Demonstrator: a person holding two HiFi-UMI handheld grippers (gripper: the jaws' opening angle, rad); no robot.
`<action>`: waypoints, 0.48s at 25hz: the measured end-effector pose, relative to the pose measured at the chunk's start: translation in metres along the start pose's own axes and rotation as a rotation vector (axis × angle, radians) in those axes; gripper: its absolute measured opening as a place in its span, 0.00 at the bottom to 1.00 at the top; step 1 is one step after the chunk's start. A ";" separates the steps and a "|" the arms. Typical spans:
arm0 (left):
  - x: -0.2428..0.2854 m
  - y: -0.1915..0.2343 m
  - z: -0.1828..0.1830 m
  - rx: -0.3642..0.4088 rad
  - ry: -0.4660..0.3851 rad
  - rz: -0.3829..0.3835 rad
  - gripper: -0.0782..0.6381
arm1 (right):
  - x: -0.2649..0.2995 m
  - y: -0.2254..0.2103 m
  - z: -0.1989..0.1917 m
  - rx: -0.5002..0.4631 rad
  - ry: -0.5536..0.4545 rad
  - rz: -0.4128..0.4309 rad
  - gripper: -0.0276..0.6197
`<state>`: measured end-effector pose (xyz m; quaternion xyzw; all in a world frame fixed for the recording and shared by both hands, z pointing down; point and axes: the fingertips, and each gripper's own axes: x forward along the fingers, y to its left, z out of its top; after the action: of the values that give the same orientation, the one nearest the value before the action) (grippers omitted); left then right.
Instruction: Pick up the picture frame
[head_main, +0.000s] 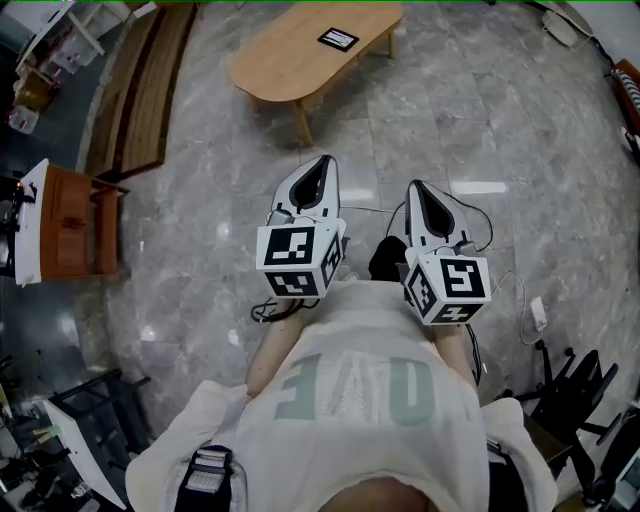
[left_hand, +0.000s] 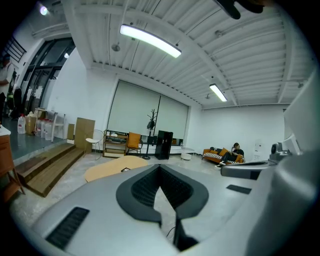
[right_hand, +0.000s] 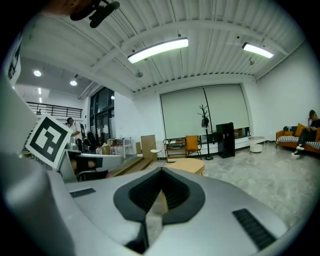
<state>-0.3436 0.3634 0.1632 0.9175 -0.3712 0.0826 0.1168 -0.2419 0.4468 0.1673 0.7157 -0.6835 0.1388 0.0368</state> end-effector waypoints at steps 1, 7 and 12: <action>0.006 0.002 -0.001 -0.002 0.004 -0.002 0.12 | 0.002 -0.005 0.001 0.010 -0.004 -0.010 0.05; 0.049 0.009 0.010 0.005 -0.019 0.003 0.12 | 0.036 -0.036 0.008 0.034 -0.029 -0.012 0.05; 0.104 0.016 0.013 0.020 -0.039 0.025 0.12 | 0.094 -0.068 0.020 0.024 -0.074 0.039 0.05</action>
<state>-0.2797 0.2796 0.1781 0.9153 -0.3840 0.0697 0.0991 -0.1694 0.3556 0.1811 0.7073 -0.6965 0.1210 -0.0001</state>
